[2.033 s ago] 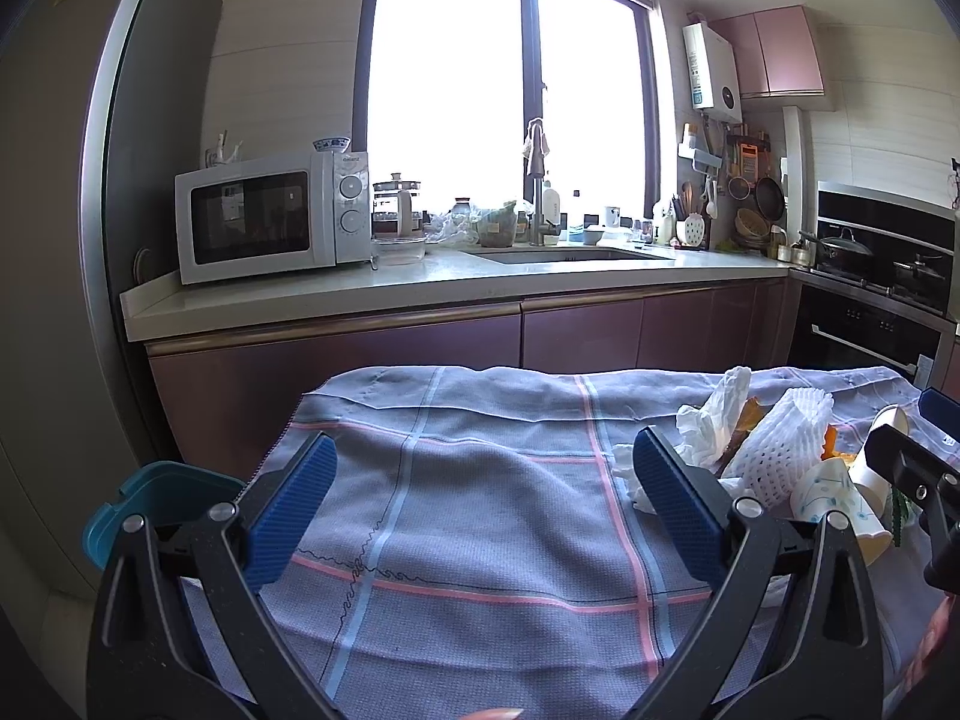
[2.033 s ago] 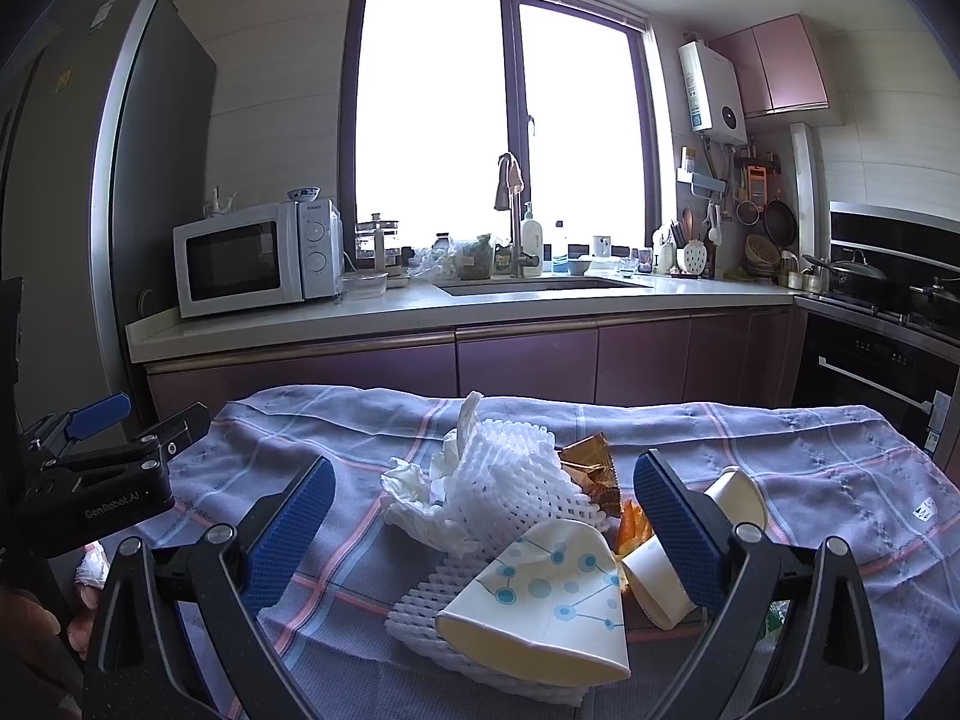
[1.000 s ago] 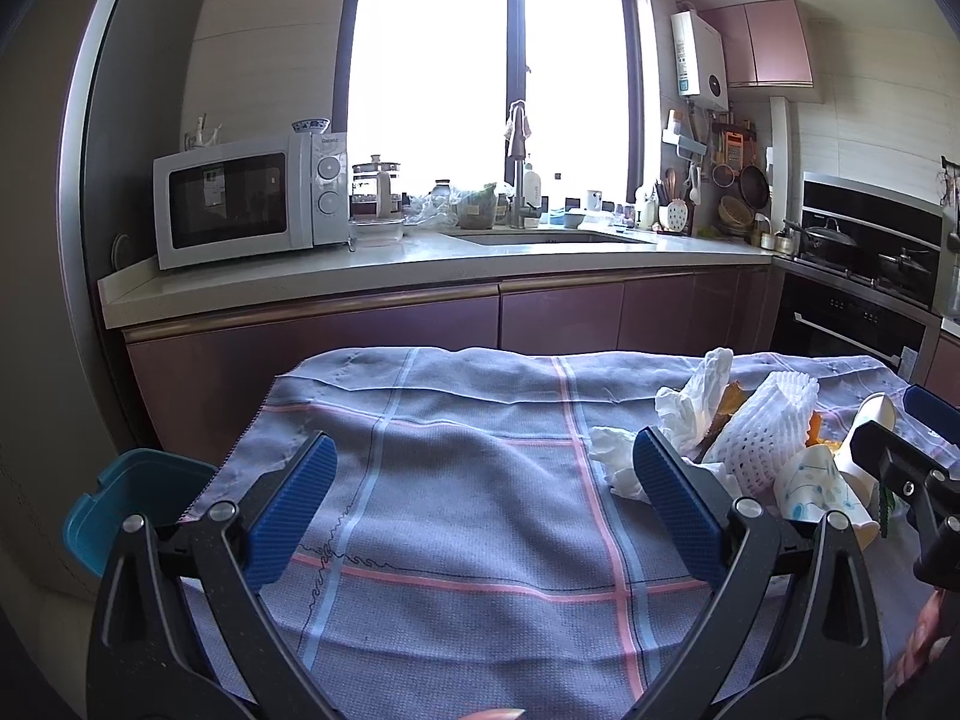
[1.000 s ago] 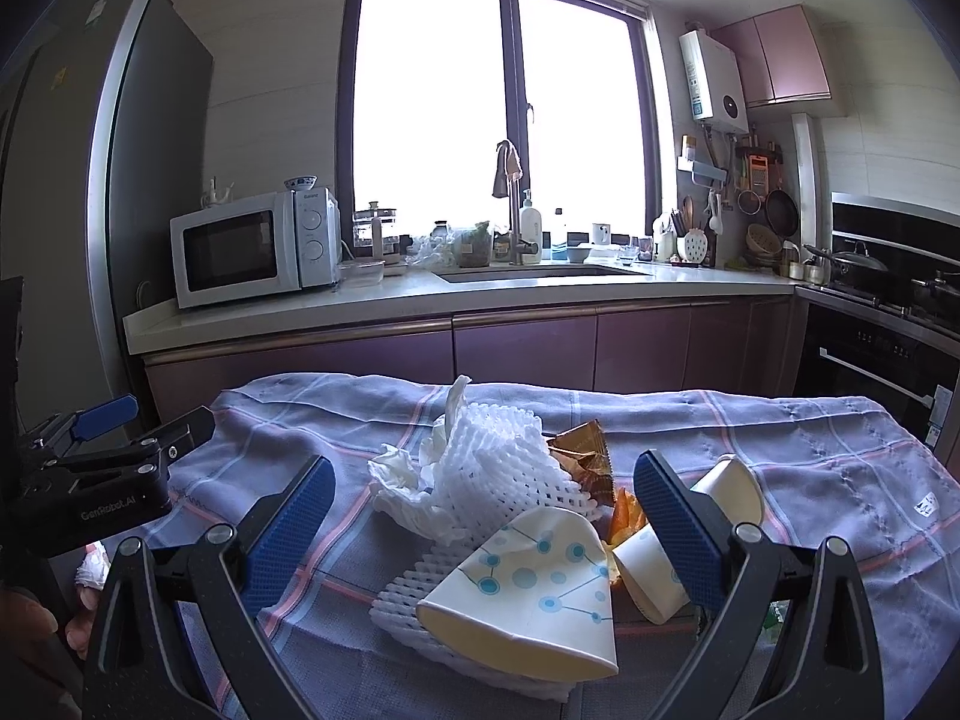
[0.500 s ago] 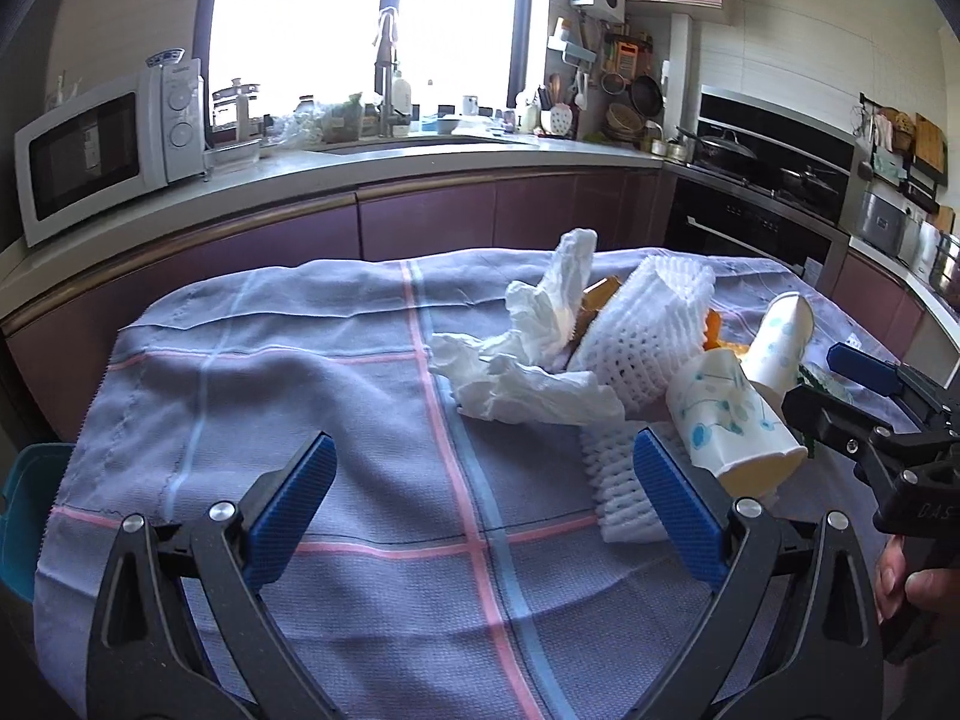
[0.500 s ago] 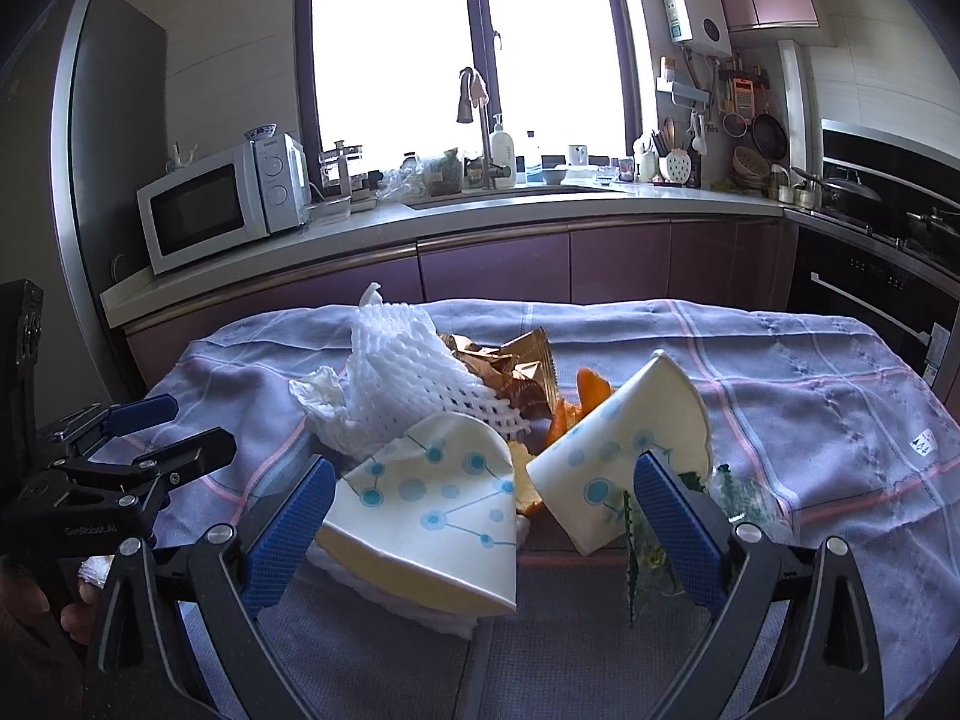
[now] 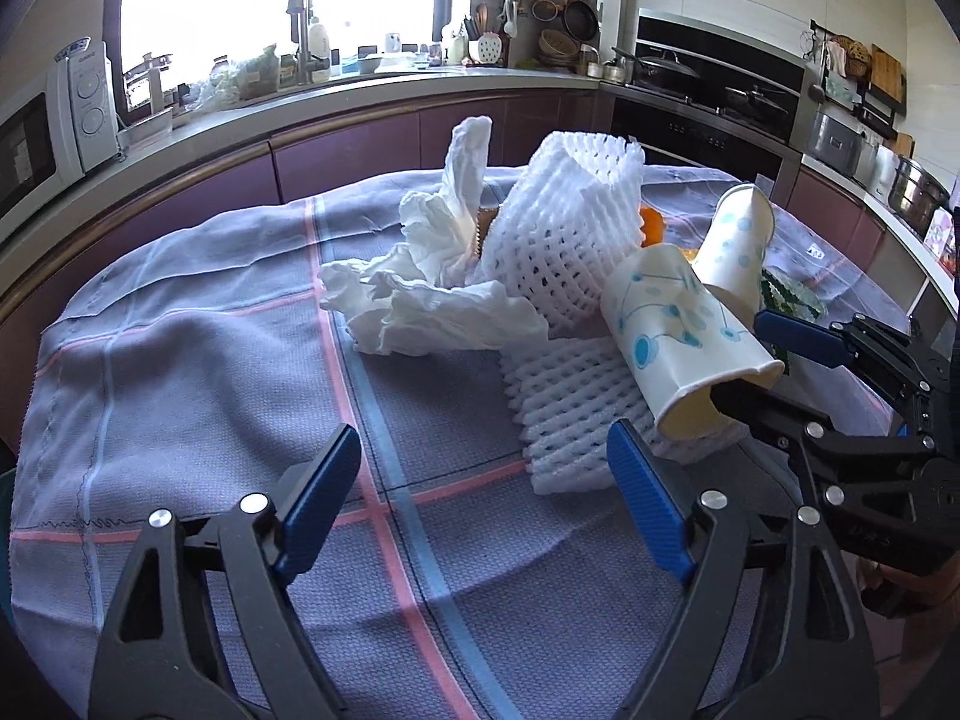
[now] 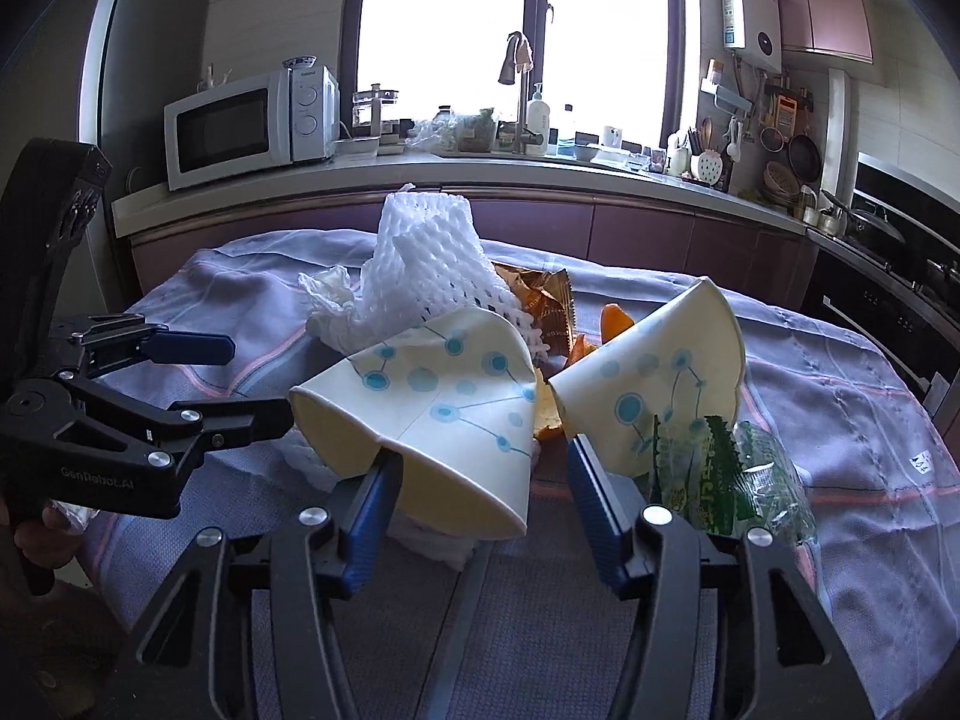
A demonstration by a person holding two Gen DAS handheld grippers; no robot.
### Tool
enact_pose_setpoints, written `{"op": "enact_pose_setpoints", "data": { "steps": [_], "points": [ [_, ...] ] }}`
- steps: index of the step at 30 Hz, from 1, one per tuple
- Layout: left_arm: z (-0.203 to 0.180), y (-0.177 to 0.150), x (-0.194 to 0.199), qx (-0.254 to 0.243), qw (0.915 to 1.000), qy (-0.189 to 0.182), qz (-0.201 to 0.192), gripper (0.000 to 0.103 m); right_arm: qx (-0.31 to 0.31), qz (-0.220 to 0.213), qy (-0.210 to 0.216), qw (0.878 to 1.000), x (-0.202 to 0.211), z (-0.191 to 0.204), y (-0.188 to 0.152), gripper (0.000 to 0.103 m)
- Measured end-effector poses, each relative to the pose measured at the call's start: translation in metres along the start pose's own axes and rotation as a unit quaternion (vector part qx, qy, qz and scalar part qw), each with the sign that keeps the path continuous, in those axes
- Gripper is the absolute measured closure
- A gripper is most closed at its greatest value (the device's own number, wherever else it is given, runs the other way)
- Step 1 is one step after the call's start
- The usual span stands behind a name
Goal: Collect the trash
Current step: 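Grasp the blue-dotted paper cup with the right tool while left tool approaches foam net, then grasp the white foam net with the left tool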
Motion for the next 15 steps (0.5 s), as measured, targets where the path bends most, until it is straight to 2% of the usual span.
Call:
{"op": "enact_pose_setpoints", "data": {
  "steps": [1,4,6,7,9,13,15],
  "points": [
    [-0.003,-0.001,-0.001,-0.001,1.0,-0.008,0.005,0.028,-0.003,-0.001,0.009,1.0,-0.001,0.001,0.0,0.066],
    [-0.011,-0.005,-0.006,0.001,0.9989,-0.042,0.022,0.038,-0.013,-0.007,0.025,1.0,-0.001,0.0,0.004,0.081],
    [-0.016,-0.007,-0.008,0.001,0.9973,-0.065,0.033,0.051,-0.022,-0.01,0.03,0.999,0.0,-0.002,0.007,0.083],
    [-0.019,-0.008,-0.01,0.003,0.9963,-0.077,0.039,0.053,-0.029,-0.011,0.034,0.999,0.001,-0.004,0.009,0.085],
    [-0.025,-0.01,-0.014,0.01,0.9936,-0.101,0.05,0.063,-0.041,-0.013,0.04,0.998,0.0,-0.006,0.01,0.085],
    [-0.03,-0.009,-0.018,0.019,0.9913,-0.118,0.055,0.067,-0.059,-0.012,0.053,0.997,-0.001,-0.008,0.013,0.088],
    [-0.032,-0.008,-0.018,0.019,0.9912,-0.12,0.052,0.076,-0.069,-0.014,0.059,0.996,-0.002,-0.008,0.015,0.09]
  ]
}}
Point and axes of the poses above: each gripper's, at about its wrist camera, not at the fingertips, and x roughly against the way its jaws point, z to its left, y to its top, the point moved 7 cm from there along -x, roughly the way its jaws point, and after that the axes turned 10 degrees about -z, right-handed, at the moved point
